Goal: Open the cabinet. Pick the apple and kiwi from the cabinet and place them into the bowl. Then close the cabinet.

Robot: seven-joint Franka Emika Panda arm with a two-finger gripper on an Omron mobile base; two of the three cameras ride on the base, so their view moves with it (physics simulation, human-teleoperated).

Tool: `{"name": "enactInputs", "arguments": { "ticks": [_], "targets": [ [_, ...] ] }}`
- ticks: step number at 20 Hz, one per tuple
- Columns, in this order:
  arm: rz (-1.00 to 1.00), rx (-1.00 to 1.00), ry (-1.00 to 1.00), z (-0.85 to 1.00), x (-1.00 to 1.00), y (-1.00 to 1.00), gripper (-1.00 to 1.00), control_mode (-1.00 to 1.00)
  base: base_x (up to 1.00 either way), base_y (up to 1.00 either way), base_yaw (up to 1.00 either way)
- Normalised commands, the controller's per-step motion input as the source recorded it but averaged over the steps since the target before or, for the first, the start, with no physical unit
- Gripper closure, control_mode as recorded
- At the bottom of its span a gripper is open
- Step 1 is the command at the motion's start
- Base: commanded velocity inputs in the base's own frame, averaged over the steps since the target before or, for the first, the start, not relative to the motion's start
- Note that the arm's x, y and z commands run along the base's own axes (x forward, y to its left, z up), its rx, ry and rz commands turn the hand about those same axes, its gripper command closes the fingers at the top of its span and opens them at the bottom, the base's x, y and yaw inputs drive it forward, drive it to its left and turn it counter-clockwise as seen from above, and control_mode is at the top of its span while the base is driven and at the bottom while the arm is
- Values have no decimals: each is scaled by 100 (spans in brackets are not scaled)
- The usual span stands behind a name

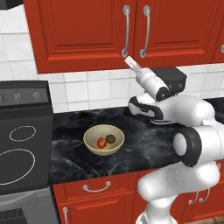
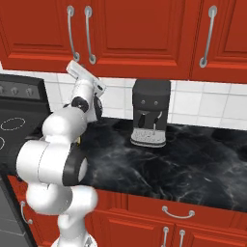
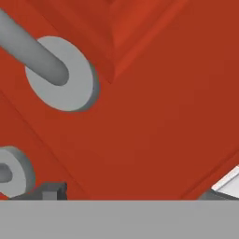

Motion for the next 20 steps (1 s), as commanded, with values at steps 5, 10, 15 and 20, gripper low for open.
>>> {"name": "enactInputs", "arguments": {
  "ticks": [5, 10, 15, 20],
  "targets": [
    [21, 1, -14, 80, -25, -3, -100, -100, 0, 0, 0],
    [7, -1, -19, 48, -18, 16, -100, -100, 0, 0, 0],
    [7, 0, -29, 59, -4, 36, -100, -100, 0, 0, 0],
    [4, -5, -32, 51, -16, 52, -100, -100, 0, 0, 0]
  ]
}}
